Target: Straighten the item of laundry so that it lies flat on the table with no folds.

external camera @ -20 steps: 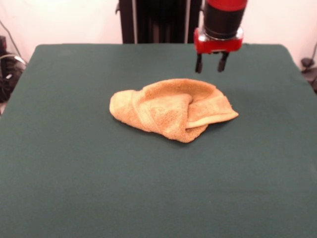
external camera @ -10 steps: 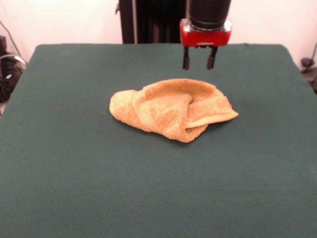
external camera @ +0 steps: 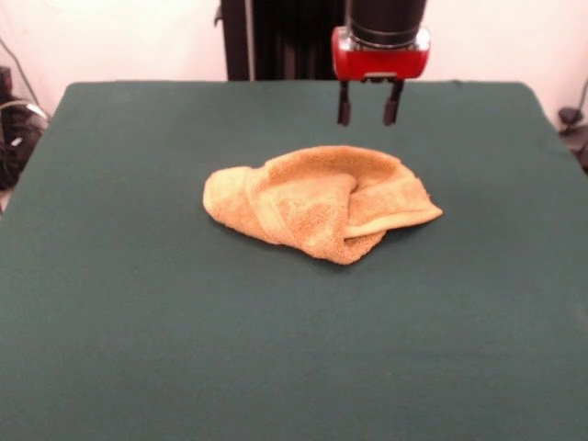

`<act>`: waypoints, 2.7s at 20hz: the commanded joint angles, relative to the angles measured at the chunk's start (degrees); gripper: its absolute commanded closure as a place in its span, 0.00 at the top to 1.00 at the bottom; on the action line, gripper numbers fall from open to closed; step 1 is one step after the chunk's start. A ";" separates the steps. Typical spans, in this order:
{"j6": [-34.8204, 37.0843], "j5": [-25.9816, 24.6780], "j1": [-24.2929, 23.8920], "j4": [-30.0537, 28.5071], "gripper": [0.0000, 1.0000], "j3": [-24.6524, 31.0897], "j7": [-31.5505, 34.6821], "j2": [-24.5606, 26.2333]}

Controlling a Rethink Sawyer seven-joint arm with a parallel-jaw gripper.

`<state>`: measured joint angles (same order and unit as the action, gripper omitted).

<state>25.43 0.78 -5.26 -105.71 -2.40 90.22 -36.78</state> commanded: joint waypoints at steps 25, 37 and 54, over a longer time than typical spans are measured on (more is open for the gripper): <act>2.44 -0.87 0.77 -1.92 1.00 5.11 6.16 1.41; 11.06 -0.43 1.16 17.27 1.00 3.99 4.52 10.67; 14.13 -0.22 -0.91 30.32 1.00 5.08 4.15 18.03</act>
<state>36.21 0.68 -6.44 -79.17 -2.35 90.22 -21.09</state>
